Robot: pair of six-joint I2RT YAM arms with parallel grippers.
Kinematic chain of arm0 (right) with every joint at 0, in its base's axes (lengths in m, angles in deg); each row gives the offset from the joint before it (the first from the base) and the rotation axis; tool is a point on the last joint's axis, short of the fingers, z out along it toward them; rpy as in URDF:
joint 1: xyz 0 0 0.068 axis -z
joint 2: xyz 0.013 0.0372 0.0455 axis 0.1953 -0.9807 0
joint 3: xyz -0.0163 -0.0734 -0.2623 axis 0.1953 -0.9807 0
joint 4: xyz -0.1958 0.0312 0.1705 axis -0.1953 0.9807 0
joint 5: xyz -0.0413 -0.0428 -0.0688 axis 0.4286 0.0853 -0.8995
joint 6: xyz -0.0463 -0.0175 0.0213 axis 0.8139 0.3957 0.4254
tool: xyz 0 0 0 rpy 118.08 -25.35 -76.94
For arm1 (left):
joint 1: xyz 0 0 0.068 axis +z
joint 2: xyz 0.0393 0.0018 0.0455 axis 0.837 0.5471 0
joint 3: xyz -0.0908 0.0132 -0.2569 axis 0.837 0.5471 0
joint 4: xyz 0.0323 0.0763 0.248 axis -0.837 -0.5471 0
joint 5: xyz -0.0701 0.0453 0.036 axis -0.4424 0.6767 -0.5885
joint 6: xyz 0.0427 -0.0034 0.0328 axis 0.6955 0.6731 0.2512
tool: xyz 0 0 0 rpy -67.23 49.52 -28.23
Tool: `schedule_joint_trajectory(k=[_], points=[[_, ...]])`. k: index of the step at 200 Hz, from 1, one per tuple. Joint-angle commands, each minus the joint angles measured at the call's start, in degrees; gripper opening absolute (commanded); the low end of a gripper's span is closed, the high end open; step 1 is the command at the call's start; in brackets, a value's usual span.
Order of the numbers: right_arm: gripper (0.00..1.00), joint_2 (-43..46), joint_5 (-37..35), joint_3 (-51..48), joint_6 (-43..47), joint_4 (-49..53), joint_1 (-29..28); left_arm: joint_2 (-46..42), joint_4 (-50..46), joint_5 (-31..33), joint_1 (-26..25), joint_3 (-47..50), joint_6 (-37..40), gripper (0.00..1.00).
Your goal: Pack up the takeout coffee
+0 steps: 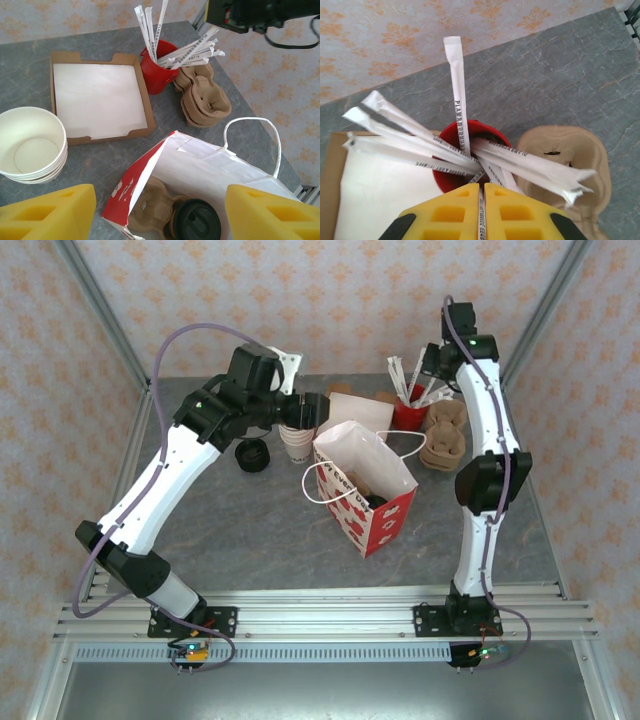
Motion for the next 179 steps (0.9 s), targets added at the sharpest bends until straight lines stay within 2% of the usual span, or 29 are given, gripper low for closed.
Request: schedule_joint_trajectory(k=[1,63,90,119,154,179], points=[[0.11,8.64,1.07,3.17,-0.26,3.74,0.25,-2.87,0.28,1.08,-0.13,1.54,1.14,0.70],[0.10,28.01,1.34,-6.00,-0.23,4.91,-2.56,-9.39,4.51,4.96,-0.02,10.11,0.20,0.70],[0.11,37.89,5.06,-12.76,-1.02,3.85,-6.23,-13.44,5.22,9.32,-0.03,14.74,0.09,0.70],[0.12,45.96,12.21,-19.42,-1.67,2.91,-11.65,-18.83,6.25,14.37,0.63,20.60,-0.67,0.70],[0.12,49.83,13.75,-24.98,-0.89,4.78,-19.50,-22.61,6.84,16.10,2.82,24.82,-2.14,0.70],[0.12,49.53,11.19,-29.16,-0.54,4.98,-24.05,-22.90,7.01,16.00,4.02,26.12,-2.84,0.70]])
